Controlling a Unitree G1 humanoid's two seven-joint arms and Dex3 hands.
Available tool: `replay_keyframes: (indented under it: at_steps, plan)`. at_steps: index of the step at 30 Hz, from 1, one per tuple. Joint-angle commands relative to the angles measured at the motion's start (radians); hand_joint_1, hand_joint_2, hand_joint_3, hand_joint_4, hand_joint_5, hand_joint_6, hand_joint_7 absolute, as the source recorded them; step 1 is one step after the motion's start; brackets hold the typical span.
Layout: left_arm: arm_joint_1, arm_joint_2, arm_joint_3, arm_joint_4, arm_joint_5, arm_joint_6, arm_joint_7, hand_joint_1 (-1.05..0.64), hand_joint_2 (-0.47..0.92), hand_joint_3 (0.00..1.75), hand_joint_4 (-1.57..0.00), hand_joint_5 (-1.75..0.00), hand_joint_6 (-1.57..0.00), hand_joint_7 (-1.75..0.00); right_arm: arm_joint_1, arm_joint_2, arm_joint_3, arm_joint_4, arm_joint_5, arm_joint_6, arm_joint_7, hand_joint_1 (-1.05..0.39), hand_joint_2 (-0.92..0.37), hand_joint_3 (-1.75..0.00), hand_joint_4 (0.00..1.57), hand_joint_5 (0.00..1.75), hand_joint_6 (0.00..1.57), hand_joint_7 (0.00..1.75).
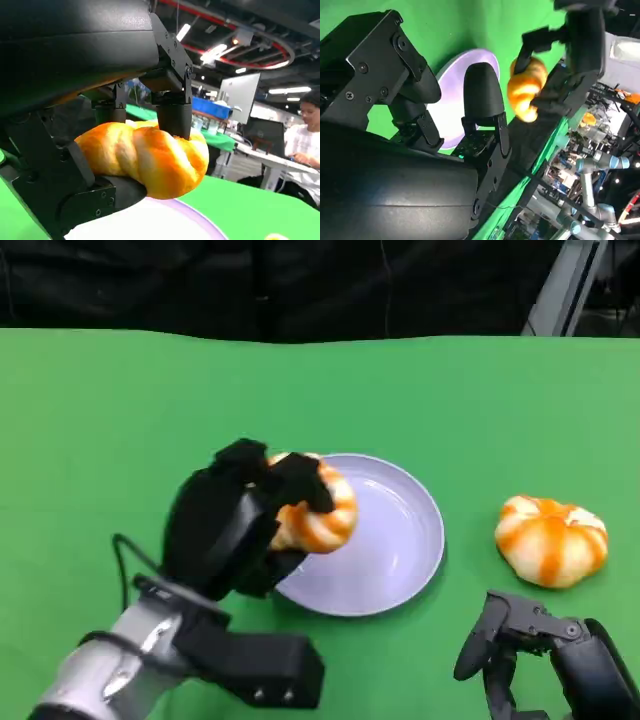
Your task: Grasp the bread from the table and place it into the plate.
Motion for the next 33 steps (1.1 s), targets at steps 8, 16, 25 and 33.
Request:
replay_keyframes:
  at_steps: [8, 16, 25, 33]
  plan:
    - [-0.081, -0.03, -0.046, 0.055, -0.033, 0.092, -0.204, -0.18, 0.77, 0.37, -0.67, -0.89, -0.73, -0.22, 0.008, -0.011, -0.002, -0.02, 0.001, 0.022, 0.004, 0.11, -0.27, -1.56, 0.86, 1.75, 0.81, 1.44]
    - [-0.049, 0.0, -0.065, -0.079, -0.025, 0.244, -0.459, -0.53, 0.92, 0.16, -0.04, -0.42, -0.18, 0.0, 0.013, -0.01, -0.001, -0.03, 0.009, 0.037, 0.01, 0.1, -0.28, -1.56, 0.86, 1.74, 0.81, 1.44]
    - [-0.007, 0.032, -0.068, -0.191, -0.054, 0.299, -0.611, -0.79, 0.92, 0.44, 0.0, 0.0, -0.05, -0.02, 0.012, -0.008, 0.0, -0.03, 0.009, 0.039, 0.015, 0.13, -0.31, -1.52, 0.84, 1.75, 0.8, 1.44]
    - [0.07, 0.063, -0.009, -0.263, -0.104, 0.241, -0.56, -0.71, 0.92, 0.38, -0.1, -0.06, -0.13, -0.05, -0.003, -0.014, -0.004, -0.016, 0.011, 0.024, 0.018, 0.13, -0.33, -1.49, 0.84, 1.75, 0.79, 1.45]
